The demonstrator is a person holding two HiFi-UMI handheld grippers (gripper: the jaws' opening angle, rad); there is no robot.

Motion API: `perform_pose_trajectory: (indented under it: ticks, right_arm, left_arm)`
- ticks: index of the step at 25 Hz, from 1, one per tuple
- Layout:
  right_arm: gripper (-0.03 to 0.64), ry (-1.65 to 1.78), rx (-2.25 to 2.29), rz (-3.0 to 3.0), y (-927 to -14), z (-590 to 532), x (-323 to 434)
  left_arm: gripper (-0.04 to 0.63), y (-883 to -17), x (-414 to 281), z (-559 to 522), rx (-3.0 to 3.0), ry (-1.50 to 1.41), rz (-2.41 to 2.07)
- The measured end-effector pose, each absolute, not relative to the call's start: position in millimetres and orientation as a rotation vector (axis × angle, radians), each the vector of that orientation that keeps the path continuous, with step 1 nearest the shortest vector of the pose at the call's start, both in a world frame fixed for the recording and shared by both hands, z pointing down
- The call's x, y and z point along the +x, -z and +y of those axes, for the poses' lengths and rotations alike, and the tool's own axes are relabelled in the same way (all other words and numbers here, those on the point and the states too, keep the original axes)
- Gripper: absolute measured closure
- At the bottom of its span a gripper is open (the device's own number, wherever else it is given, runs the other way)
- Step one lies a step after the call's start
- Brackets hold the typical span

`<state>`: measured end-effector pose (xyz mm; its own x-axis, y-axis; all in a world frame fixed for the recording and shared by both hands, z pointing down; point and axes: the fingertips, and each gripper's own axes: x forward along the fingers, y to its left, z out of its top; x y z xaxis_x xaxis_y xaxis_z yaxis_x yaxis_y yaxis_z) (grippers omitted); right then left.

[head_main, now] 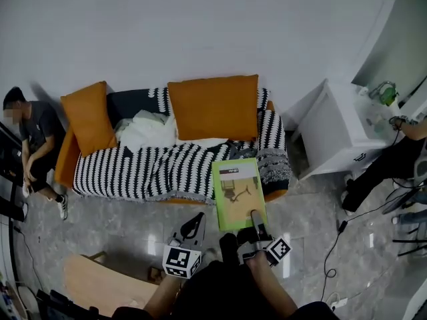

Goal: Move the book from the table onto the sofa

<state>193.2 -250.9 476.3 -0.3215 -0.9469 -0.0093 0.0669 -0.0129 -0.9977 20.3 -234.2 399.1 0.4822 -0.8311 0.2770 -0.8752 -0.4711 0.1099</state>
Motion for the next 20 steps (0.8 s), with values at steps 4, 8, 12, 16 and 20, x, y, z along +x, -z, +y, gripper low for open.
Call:
perform_pose_trajectory:
  ticks: [4,8,12,16,20]
  right_arm:
    - [0.471,1.507,-0.997,1.374,-482,-302,198]
    - [0.471,1.528,-1.006,1.381,-495,-346,210]
    - [0.471,1.563,-1.001,1.360,-506,-386,222]
    - [0.471,1.593,-1.016,1.347,-521,-418,232]
    - [0.471,1.617,-1.022,1.317,-541,-440,236]
  left_arm:
    - [0.581,-403,27,-287,2.472,-0.283,-1.456]
    - [0.581,-417,41,-330,2.443,-0.312,-1.449]
    - [0.581,-428,59,-374,2.423,-0.350,-1.442]
    - [0.581,-440,71,-410,2.399,-0.388,-1.446]
    - [0.581,-455,75,-435,2.388,-0.421,-1.441]
